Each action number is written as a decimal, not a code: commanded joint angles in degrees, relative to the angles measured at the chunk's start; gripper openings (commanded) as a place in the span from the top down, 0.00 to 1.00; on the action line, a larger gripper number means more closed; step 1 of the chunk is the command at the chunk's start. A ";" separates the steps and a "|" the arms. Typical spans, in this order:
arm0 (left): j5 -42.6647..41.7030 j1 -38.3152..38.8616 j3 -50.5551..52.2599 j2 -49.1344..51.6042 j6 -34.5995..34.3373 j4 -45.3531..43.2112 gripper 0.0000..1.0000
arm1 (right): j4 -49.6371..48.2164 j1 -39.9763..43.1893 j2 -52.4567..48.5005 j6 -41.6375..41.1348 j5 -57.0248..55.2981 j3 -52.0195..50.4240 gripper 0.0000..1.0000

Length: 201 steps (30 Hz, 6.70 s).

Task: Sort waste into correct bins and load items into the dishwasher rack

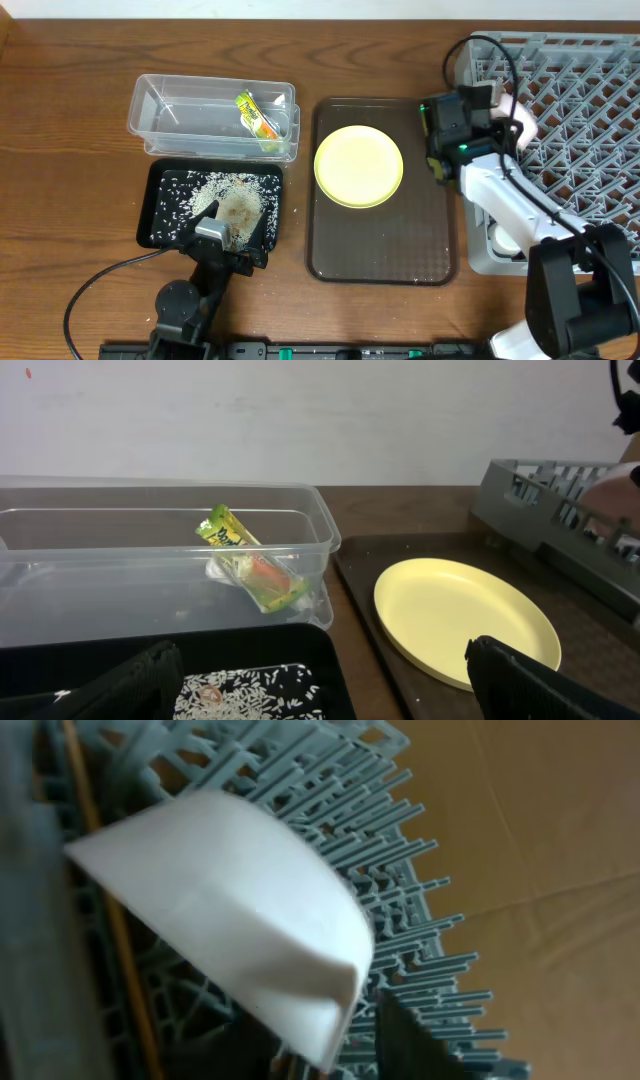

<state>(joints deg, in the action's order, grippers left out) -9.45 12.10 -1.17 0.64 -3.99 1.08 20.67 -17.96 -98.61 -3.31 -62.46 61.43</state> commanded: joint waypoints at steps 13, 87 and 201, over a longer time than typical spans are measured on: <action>-0.55 -0.20 0.94 -0.04 0.96 1.90 0.08 | 11.87 -8.55 12.52 -16.28 39.43 0.17 0.42; -0.55 -0.20 0.94 -0.04 0.96 1.90 0.08 | -8.85 16.87 20.68 30.91 8.57 -2.19 0.99; -0.57 -0.20 0.94 -0.04 0.96 1.90 0.07 | -1.73 -0.92 98.53 16.68 79.23 -51.82 0.01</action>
<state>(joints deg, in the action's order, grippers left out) -9.45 12.10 -1.21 0.64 -3.99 1.17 19.64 -19.44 -2.70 12.62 15.92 12.10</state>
